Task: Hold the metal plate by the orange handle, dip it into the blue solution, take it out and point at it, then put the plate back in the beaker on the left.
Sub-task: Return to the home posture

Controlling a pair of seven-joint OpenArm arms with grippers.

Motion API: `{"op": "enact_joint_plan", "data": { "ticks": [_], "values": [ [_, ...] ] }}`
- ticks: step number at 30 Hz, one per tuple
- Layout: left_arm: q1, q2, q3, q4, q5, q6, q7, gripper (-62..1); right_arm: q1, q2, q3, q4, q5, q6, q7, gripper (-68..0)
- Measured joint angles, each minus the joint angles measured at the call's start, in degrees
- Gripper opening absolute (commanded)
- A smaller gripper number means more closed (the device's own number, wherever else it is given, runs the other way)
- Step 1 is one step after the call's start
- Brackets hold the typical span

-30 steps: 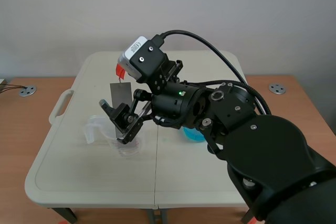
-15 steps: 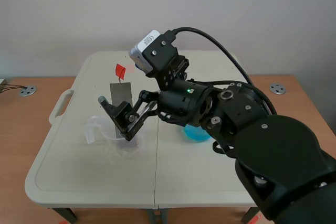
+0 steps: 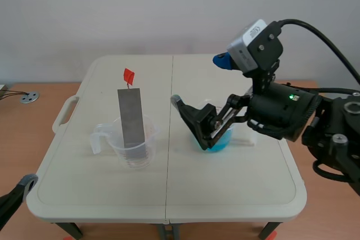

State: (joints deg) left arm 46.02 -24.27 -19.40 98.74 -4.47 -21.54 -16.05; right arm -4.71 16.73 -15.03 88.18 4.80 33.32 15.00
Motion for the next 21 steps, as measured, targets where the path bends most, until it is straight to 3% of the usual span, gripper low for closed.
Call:
{"op": "enact_joint_plan", "data": {
  "ticks": [9,13,16,21],
  "values": [
    [-8.61,-0.81,2.56,0.0,0.13,-2.56,0.57,1.4,-13.22,7.06,8.76,11.13,5.29,-1.01,-3.1,-1.2],
    [-12.61,-0.81,5.31,0.0,0.42,-3.23,1.55,1.4,-19.89,7.56,14.21,15.39,5.4,-1.03,-3.1,-1.2],
    [-15.41,-0.81,8.61,0.0,2.34,-3.82,4.13,1.4,-24.22,7.56,17.86,17.77,5.44,-1.03,-3.1,-1.2],
    [-19.28,-1.18,13.25,0.61,2.32,-3.76,4.92,1.4,-28.57,7.56,20.57,19.96,7.52,-1.01,-3.1,-1.2]
  ]
}}
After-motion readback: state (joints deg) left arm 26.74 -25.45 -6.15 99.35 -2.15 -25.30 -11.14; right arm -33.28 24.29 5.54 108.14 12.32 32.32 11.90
